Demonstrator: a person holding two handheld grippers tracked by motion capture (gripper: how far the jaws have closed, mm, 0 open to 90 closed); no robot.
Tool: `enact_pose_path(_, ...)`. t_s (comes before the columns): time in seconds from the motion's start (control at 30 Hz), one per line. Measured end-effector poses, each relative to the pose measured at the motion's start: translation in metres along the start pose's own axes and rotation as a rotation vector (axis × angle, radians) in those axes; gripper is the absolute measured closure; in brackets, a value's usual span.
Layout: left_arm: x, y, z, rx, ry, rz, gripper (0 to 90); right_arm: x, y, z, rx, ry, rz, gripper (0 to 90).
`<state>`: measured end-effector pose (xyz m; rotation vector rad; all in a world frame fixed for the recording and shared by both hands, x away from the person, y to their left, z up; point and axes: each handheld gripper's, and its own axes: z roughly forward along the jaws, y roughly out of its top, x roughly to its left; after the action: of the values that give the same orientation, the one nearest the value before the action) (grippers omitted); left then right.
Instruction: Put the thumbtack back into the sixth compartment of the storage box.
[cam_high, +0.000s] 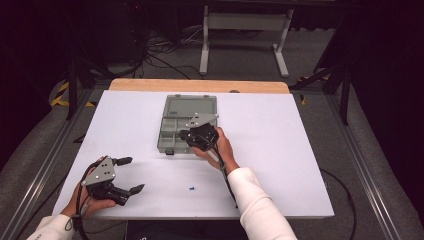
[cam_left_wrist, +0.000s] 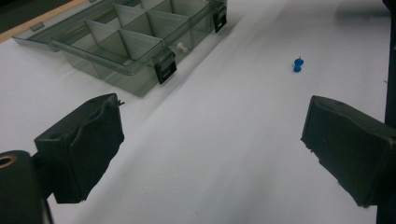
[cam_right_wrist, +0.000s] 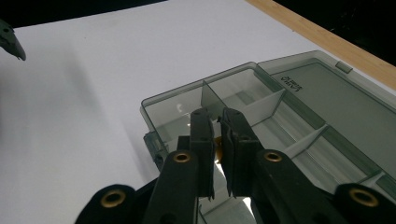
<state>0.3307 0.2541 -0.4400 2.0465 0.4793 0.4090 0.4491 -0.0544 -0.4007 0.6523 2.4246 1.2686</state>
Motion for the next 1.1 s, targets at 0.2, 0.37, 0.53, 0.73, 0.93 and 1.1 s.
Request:
enact_pose_path(0.2, 0.0, 0.0, 0.0, 0.001, 0.0, 0.001, 6.0, -0.001, -0.002, 0.007, 0.018, -0.003, 0.016, 83.9)
enact_pose_path(0.37, 0.0, 0.0, 0.0, 0.001, -0.003, -0.002, 6.0, -0.001, -0.005, 0.013, 0.04, -0.008, 0.014, 83.7)
enact_pose_path(0.53, 0.0, 0.0, 0.0, 0.003, -0.004, 0.0, 6.0, 0.0, -0.007, 0.018, 0.055, -0.008, 0.011, 83.7)
enact_pose_path(0.73, 0.0, 0.0, -0.001, -0.001, -0.005, -0.003, 6.2, 0.001, -0.01, 0.02, 0.071, -0.008, 0.011, 83.5)
enact_pose_path(0.93, 0.0, 0.0, -0.001, 0.0, -0.002, 0.001, 6.2, 0.0, -0.012, 0.02, 0.072, -0.01, 0.019, 82.7)
enact_pose_path(1.1, 0.0, 0.0, -0.001, -0.002, 0.002, 0.007, 6.4, 0.0, -0.014, 0.019, 0.071, -0.017, 0.017, 81.3)
